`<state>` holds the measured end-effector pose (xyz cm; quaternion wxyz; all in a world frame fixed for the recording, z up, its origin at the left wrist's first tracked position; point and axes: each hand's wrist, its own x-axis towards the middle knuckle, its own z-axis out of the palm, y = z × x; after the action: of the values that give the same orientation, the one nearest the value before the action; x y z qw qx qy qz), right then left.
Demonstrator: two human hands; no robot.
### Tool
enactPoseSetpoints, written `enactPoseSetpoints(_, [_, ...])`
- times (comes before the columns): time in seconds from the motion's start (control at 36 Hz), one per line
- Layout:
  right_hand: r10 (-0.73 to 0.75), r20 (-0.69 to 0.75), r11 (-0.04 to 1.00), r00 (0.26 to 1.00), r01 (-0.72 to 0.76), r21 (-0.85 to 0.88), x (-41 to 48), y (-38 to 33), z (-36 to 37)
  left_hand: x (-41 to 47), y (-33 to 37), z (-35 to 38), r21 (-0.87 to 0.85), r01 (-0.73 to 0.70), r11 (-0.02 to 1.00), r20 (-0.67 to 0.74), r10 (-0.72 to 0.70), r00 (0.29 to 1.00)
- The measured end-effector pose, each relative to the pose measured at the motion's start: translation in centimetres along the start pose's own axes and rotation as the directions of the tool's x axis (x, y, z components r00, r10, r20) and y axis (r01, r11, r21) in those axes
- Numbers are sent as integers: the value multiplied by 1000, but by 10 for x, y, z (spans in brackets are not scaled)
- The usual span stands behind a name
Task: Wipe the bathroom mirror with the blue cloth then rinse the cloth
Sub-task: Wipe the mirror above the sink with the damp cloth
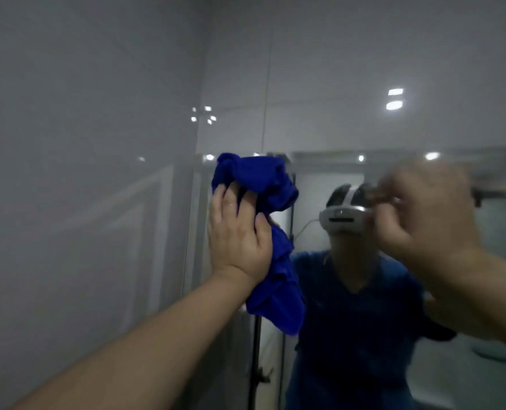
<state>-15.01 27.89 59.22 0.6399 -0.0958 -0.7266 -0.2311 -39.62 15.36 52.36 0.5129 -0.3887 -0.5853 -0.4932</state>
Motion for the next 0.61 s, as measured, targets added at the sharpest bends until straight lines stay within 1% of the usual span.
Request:
enactPoseSetpoints(0.03, [-95, 27, 995, 995, 94, 45, 2, -37, -10, -22, 3, 1, -9, -40, 999, 29, 40, 999])
enactPoseSetpoints(0.06, [-140, 30, 988, 990, 138, 64, -2, -54, -3, -46, 5, 1, -15, -76, 997, 64, 76, 995])
enactPoseSetpoints(0.14, [-118, 201, 992, 973, 105, 72, -17, -69, 28, -117, 9, 1, -51, -157, 986, 168, 164, 972])
enactPoseSetpoints(0.17, [-111, 217, 993, 970, 100, 57, -23, -71, 38, -140, 9, 1, -61, -181, 982, 189, 189, 964])
enactPoseSetpoints(0.19, [-105, 238, 994, 966, 109, -7, -26, -74, 43, -162, 7, 1, -68, -198, 978, 206, 208, 956])
enactPoseSetpoints(0.25, [-139, 256, 983, 957, 164, -79, -38, -72, 52, -206, 0, 0, -58, -213, 975, 240, 221, 945])
enactPoseSetpoints(0.31, [-168, 245, 976, 955, 197, -97, -43, -71, 53, -249, -9, -3, -40, -229, 973, 267, 231, 935])
enactPoseSetpoints(0.36, [-160, 245, 980, 956, 184, -76, -43, -71, 52, -292, -20, -8, -4, -241, 970, 317, 230, 920])
enactPoseSetpoints(0.42, [-160, 251, 981, 955, 182, -66, -42, -74, 51, -337, -37, -13, 43, -238, 970, 373, 205, 905])
enactPoseSetpoints(0.5, [-160, 246, 979, 956, 185, -81, -43, -74, 53, -407, -68, -26, 135, -204, 970, 475, 117, 872])
enactPoseSetpoints(0.56, [-174, 252, 975, 952, 202, -90, -44, -74, 54, -439, -87, -35, 217, -140, 966, 517, 7, 856])
enactPoseSetpoints(0.61, [-165, 264, 975, 950, 198, -104, -44, -74, 56, -452, -95, -43, 231, -81, 970, 522, -54, 851])
